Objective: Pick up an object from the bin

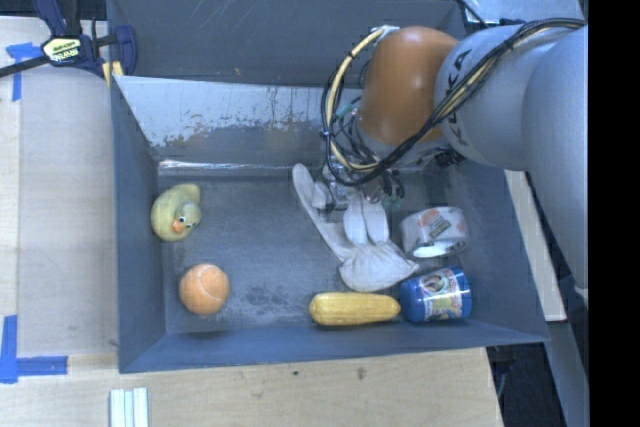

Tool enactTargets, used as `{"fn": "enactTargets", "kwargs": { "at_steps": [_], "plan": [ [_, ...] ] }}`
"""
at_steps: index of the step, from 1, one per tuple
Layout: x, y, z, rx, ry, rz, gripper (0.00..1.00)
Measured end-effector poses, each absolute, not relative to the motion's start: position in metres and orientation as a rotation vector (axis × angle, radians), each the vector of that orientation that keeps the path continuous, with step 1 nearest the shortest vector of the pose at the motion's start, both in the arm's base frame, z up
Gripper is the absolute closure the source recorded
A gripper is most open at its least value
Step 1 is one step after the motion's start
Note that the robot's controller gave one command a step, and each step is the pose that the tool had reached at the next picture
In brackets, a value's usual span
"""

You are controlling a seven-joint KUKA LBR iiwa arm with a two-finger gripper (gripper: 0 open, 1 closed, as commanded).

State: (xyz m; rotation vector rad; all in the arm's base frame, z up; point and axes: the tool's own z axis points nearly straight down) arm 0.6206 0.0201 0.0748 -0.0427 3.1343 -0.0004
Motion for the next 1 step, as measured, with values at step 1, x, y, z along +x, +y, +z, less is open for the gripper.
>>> {"fn": "enactTargets", "kwargs": {
  "at_steps": [1],
  "plan": [
    [0.6206, 0.0201, 0.0748, -0.043, 3.134, -0.001, 1.0]
  ]
}}
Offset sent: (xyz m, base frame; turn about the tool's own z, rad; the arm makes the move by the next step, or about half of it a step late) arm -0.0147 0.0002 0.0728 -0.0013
